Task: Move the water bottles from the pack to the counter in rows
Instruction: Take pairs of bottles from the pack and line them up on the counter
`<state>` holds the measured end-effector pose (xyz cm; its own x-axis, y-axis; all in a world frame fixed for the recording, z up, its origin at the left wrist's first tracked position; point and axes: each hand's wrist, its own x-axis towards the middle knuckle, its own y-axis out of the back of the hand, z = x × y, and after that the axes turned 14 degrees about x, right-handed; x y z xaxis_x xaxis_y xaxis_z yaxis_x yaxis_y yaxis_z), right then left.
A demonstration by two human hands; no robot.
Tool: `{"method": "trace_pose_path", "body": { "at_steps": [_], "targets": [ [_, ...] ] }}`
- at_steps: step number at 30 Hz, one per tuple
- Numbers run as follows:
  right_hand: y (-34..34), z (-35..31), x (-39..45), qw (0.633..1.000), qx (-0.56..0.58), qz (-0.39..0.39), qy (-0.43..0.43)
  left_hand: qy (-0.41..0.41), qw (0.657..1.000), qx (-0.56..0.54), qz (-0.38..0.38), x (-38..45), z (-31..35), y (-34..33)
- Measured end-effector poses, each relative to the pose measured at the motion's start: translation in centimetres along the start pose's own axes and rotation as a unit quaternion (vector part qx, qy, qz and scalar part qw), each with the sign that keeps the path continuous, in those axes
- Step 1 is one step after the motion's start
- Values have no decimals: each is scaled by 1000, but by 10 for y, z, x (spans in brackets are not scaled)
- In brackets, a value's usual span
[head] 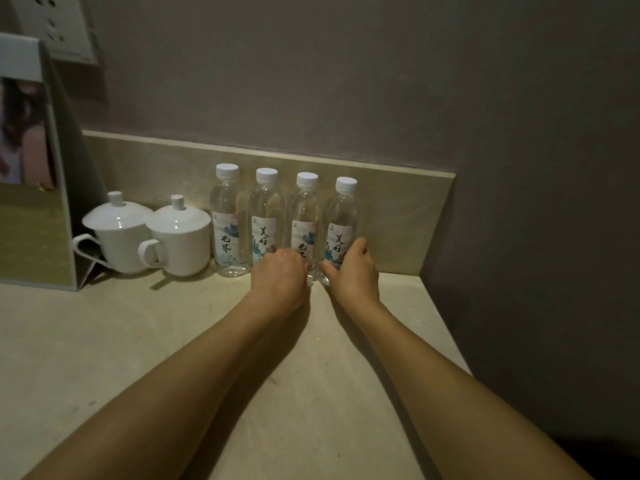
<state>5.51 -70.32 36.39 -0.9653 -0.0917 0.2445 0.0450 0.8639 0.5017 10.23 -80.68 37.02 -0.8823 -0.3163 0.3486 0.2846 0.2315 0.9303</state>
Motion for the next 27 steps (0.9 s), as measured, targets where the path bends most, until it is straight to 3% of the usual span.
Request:
{"method": "trace_pose_path", "body": {
  "at_steps": [27],
  "targets": [
    [-8, -18, -5, 998, -34, 4, -56, 12, 999, -46, -2, 4, -4, -12]
  ]
}}
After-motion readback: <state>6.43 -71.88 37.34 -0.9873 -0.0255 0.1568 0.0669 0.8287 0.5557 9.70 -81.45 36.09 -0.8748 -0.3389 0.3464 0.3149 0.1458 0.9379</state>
